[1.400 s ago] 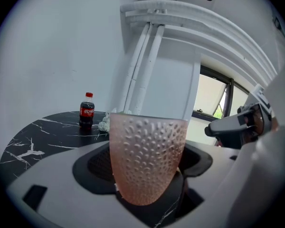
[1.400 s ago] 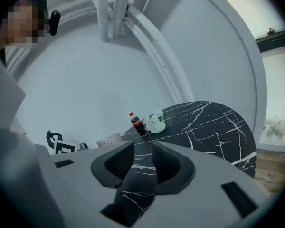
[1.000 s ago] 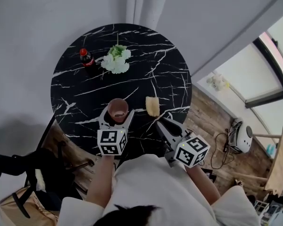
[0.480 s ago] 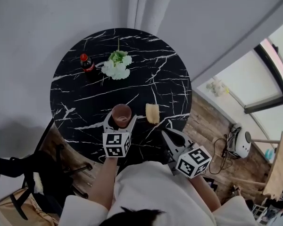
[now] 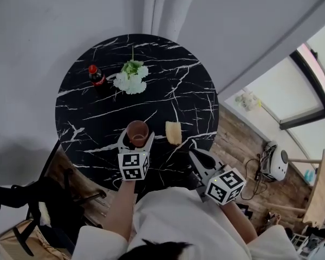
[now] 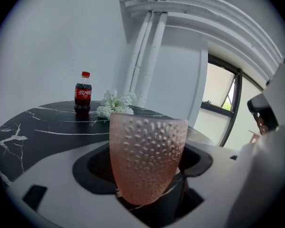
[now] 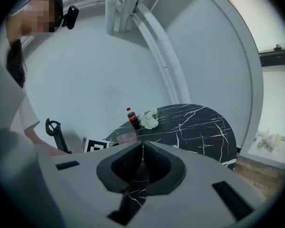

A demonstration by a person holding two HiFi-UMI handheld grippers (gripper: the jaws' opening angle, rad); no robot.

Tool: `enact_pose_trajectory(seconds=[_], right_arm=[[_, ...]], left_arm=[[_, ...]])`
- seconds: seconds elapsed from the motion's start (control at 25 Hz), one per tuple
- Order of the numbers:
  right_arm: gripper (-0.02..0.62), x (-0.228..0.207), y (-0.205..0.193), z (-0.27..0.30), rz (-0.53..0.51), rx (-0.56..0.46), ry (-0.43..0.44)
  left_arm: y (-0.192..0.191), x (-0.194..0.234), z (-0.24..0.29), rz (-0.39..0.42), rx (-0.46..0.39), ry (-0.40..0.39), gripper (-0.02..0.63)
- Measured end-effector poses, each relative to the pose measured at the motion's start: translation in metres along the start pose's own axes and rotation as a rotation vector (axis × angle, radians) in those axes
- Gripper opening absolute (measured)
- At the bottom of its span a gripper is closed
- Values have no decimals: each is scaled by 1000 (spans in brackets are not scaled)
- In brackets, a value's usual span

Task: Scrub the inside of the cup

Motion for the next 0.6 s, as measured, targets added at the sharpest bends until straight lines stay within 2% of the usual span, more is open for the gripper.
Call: enact_pose_trajectory(seconds=[0.24, 0.4, 0.6], right_arm=[[38, 2, 1, 5, -18, 9, 10], [38, 3, 0, 8, -19, 10, 19], [38, 4, -2, 11, 0, 14, 31]], left_arm=[[-3, -4, 1, 54, 3, -15, 376], [-9, -11, 3, 97, 46, -33, 376], [-12, -12, 5, 77, 89, -52, 376]])
Point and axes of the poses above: the fingertips, and each gripper's own axes: z forward along the fingers, x to its left, y out of its top, the point moved 5 cm from there along -z, backward along the fingers, and after that the axes turned 8 degrees about -y, right-handed, at the moved point
